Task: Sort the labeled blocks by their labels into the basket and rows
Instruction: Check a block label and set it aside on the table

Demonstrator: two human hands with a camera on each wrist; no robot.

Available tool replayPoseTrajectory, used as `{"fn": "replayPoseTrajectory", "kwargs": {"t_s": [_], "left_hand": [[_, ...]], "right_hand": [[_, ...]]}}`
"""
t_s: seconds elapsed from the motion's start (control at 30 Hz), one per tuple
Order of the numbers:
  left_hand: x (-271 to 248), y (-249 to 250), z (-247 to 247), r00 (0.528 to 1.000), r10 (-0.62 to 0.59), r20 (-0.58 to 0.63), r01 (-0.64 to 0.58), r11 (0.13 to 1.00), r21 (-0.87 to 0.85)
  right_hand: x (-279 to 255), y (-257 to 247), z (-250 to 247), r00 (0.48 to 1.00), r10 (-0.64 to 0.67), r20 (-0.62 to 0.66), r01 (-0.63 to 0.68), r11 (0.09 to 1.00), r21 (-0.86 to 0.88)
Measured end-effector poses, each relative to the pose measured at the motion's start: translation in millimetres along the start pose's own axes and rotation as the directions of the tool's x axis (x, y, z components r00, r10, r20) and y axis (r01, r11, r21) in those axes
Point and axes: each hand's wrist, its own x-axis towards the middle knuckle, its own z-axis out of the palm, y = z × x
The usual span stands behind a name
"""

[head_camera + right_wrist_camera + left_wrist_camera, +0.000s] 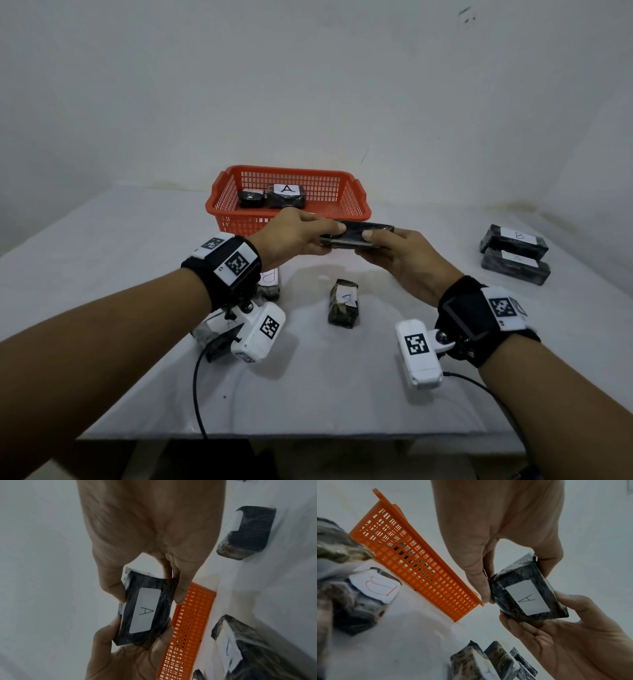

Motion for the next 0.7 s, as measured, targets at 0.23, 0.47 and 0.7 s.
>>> {"fn": "replayPoseTrajectory", "kwargs": {"t_s": [0.23,0.47,0.7], "left_hand": [[-4,-3,4,0.999,0.004,0.033,-0.002,0.998,-0.056],[-4,-5,5,1.000,0.026,0.002,-0.026,1.000,-0.011],[-11,-1,3,0.994,-0.018,0.105,0.029,0.994,-0.108]], "right_hand": [[-1,2,1,0.999,-0.031,-0.035,0.031,0.999,0.014],[-4,-2,1,1.000,-0.007,0.005,0.007,1.000,0.010],[-7,-6,1,0.999,-0.009,-0.044,0.007,0.998,-0.055]]}}
